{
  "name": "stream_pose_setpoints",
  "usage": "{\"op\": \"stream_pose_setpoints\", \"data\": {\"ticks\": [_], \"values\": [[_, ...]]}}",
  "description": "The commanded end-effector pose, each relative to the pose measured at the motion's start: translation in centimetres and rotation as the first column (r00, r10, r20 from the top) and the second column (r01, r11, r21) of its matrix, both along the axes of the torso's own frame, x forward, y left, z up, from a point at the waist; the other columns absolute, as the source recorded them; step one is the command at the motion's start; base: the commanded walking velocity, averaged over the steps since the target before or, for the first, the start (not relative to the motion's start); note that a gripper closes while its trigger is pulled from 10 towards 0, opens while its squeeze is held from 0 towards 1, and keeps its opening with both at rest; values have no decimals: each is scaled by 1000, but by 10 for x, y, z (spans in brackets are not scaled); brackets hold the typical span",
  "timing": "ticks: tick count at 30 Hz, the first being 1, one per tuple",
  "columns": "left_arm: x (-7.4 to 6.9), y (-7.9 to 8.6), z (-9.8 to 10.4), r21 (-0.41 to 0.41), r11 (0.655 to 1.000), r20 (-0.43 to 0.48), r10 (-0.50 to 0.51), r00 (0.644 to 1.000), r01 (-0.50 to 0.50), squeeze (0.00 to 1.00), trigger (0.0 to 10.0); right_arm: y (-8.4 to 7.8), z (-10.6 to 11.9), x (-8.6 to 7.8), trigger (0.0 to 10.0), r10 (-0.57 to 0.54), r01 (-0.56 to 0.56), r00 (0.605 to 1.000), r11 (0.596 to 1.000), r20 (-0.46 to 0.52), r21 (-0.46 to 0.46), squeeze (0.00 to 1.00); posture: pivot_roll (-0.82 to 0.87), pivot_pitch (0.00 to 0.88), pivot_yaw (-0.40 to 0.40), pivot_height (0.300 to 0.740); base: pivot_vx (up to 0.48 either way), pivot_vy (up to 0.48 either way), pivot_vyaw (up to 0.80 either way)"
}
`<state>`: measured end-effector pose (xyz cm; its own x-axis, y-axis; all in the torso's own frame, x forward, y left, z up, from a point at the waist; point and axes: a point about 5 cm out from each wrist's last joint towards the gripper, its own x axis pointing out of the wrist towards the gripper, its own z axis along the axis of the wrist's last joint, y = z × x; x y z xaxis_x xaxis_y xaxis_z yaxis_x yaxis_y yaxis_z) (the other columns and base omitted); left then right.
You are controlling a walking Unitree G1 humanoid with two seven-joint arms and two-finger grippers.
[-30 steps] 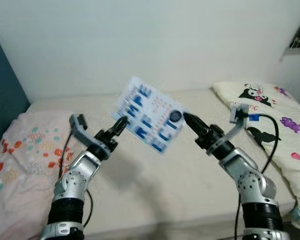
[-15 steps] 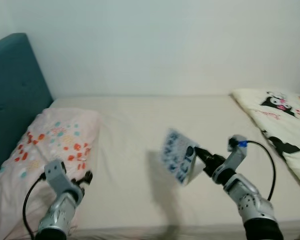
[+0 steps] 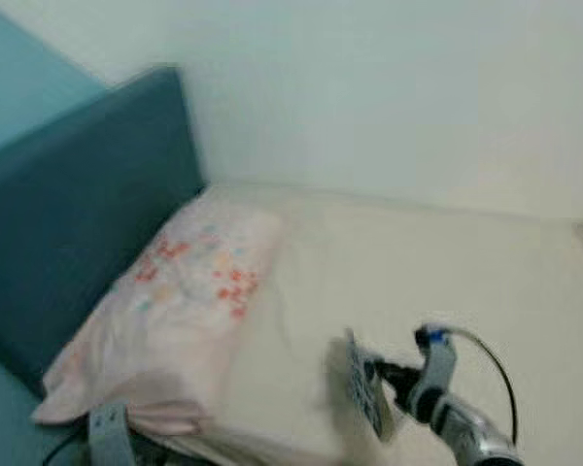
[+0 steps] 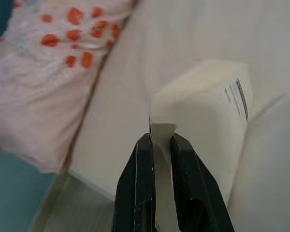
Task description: Clean up the room
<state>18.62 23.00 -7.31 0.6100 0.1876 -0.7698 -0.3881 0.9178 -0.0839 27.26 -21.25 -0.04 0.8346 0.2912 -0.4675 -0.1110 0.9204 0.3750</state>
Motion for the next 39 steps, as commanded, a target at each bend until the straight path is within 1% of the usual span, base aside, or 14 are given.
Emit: {"op": "stream_pose_setpoints", "data": {"ticks": [1,6,8,12,17,20,23,30,32,34,35,37,38,39], "values": [[-7,4,-3,22,1000,-25,-10,1000,11,0,10000,8,0,1,10000,25,-25,1000,999,20,23,0,63,0,-40,740,0,0,788],[-9,3,-4,29,999,-34,-24,999,25,0,10000,9,9,8,10000,34,-40,996,997,85,72,0,58,0,-37,740,0,0,788],[-10,3,-5,32,999,-40,-29,999,30,0,10000,12,17,13,10000,60,-78,988,990,142,118,0,55,0,-36,740,0,0,788],[-10,3,-5,37,999,-43,-37,998,39,0,10000,16,25,18,10000,93,-124,976,981,198,148,0,55,0,-36,740,0,0,788],[-10,3,-5,42,997,-44,-56,997,58,0,10000,16,29,22,10000,93,-129,972,979,217,155,0,56,0,-36,740,0,0,788],[-10,1,-5,43,994,-51,-100,994,102,0,10000,13,27,23,10000,69,-92,979,989,191,114,0,56,0,-36,740,0,-315,660],[-10,0,-6,39,993,-53,-105,993,108,0,10000,10,24,22,10000,42,-62,985,991,166,116,0,55,0,-36,740,0,-472,0],[-11,-2,-6,32,994,-60,-107,992,109,0,10000,9,19,18,10000,63,-78,989,990,133,114,0,52,0,-33,740,0,-419,0],[-11,-1,-7,33,994,-61,-104,993,106,0,10000,8,17,15,10000,83,-96,990,989,111,116,0,53,0,-36,740,0,0,0],[-11,-1,-7,32,994,-62,-100,993,103,0,10000,6,15,13,10000,87,-99,992,986,94,132,0,53,0,-36,740,0,0,0],[-12,0,-7,35,994,-67,-103,992,105,0,10000,1,14,9,10000,71,-83,995,979,69,187,0,50,0,-35,740,0,0,0],[-12,1,-7,36,994,-69,-104,992,107,0,10000,-1,13,8,10000,65,-76,996,975,60,208,0,50,0,-35,740,0,0,0],[-12,1,-7,37,994,-70,-105,992,107,0,10000,0,14,7,10000,84,-94,995,965,50,243,0,50,0,-35,740,0,0,0],[-12,1,-7,37,994,-70,-105,992,107,0,10000,0,14,7,10000,84,-94,995,965,50,243,0,50,0,-35,740,0,0,0]]}}
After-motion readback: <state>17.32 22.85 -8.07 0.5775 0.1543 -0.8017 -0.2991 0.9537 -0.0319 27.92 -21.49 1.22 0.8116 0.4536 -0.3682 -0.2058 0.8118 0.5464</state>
